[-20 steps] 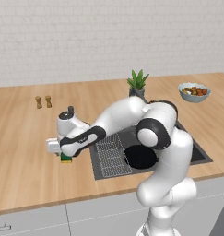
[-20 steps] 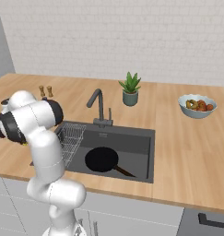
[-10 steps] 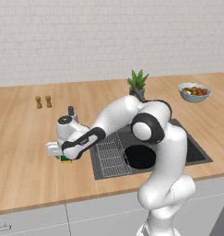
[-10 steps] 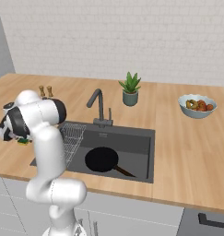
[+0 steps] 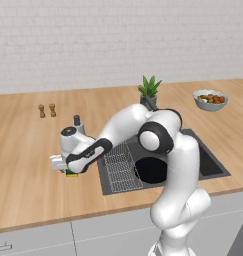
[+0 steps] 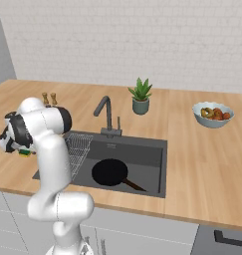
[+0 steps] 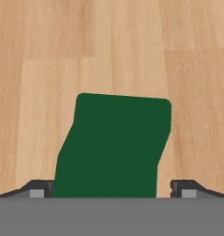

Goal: Pick the pan and sponge and place them into the sink. Then turn on the water.

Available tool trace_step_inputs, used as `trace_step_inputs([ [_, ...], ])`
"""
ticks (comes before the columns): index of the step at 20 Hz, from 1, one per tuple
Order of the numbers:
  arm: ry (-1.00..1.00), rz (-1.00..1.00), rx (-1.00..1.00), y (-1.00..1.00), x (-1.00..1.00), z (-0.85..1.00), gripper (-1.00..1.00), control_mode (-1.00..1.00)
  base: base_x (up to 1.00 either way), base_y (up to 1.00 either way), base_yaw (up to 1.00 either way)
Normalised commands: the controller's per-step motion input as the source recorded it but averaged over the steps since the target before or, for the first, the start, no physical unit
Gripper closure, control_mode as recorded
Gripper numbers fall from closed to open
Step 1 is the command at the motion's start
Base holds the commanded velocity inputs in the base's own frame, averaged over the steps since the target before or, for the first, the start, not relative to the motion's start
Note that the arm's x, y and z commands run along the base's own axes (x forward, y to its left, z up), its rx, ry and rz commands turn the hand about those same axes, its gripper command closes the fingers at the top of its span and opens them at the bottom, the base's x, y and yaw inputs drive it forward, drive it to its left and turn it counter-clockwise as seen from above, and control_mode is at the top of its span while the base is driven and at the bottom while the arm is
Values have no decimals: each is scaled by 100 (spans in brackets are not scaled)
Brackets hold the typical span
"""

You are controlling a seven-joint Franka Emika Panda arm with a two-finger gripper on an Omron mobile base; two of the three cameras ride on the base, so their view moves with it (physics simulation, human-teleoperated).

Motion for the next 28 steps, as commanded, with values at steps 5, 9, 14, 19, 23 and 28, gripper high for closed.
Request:
trace_step_inputs([
  [5, 0, 0, 0, 1, 0, -5, 100, -100, 0, 0, 0],
  [9, 0, 0, 0, 0, 0, 0, 100, -100, 0, 0, 0],
  [14, 0, 0, 0, -29, -3, 12, 100, -100, 0, 0, 0],
  [19, 2, 0, 3, -75, -39, 28, 100, -100, 0, 0, 0],
  [23, 6, -3, 10, -98, -48, 28, 100, -100, 0, 0, 0],
  [28, 4, -3, 11, -100, -40, 27, 100, -100, 0, 0, 0],
])
